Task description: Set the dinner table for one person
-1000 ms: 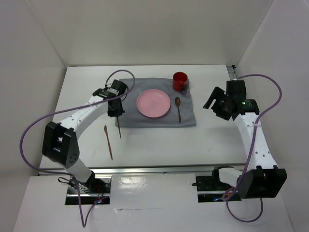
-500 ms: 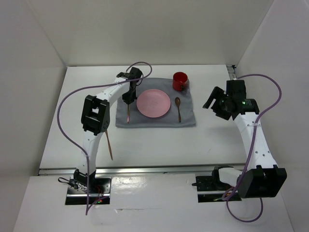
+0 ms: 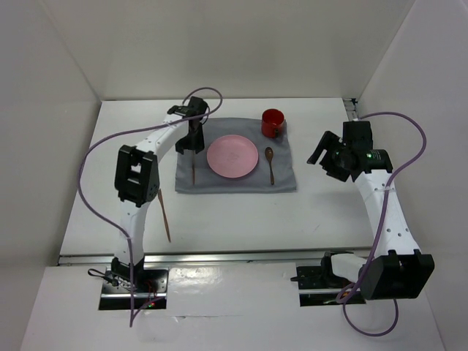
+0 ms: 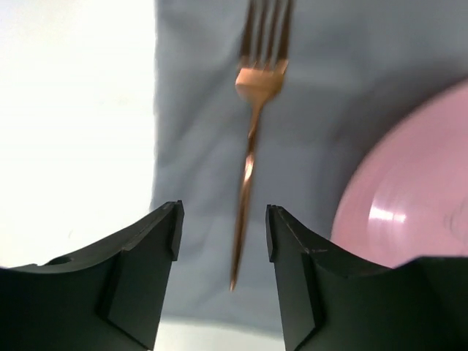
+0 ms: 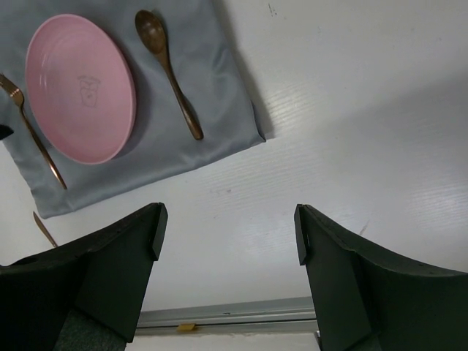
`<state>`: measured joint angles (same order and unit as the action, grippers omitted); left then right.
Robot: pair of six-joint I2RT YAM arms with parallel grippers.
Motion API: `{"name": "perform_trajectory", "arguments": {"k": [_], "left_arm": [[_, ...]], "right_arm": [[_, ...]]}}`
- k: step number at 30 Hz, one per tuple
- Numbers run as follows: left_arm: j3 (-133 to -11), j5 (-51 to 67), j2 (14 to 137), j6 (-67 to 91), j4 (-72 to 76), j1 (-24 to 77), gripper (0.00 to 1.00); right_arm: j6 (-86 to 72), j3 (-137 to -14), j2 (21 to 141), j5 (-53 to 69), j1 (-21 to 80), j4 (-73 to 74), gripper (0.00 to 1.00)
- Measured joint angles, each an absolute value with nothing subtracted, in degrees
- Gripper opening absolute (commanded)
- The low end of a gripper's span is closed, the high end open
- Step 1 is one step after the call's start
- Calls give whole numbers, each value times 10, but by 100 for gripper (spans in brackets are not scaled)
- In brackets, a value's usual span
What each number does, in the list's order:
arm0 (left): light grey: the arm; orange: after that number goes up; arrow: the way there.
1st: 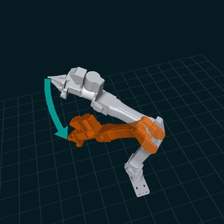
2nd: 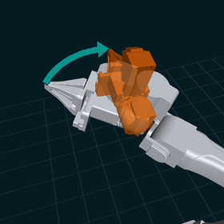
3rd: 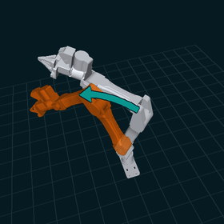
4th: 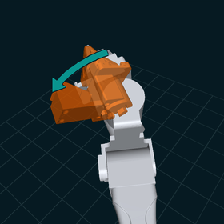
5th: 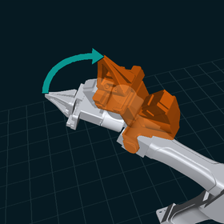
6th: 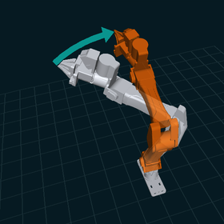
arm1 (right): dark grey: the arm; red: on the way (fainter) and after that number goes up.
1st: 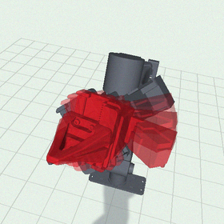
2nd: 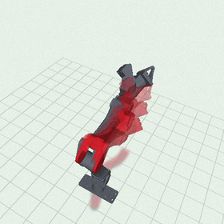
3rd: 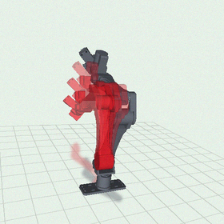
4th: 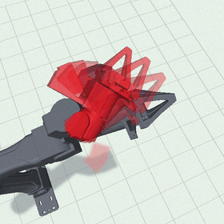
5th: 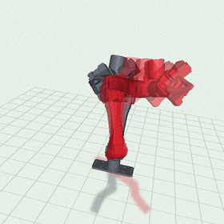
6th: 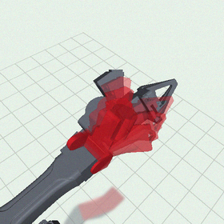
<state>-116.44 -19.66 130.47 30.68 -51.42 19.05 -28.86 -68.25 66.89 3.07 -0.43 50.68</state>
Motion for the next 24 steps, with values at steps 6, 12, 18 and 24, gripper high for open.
{"name": "perform_trajectory", "arguments": {"k": [6, 12, 18, 24], "left_arm": [[-894, -172, 1041, 369, -481, 170, 66], [-644, -159, 842, 434, -460, 149, 67], [-475, -110, 838, 461, -425, 134, 63], [-437, -91, 835, 470, -384, 126, 51]], "right_arm": [[-289, -682, 669, 37, -4, 506, 83], [-289, -679, 670, 43, -4, 503, 83], [-289, -675, 670, 49, -4, 500, 83], [-289, -675, 670, 49, -4, 500, 83]]}}
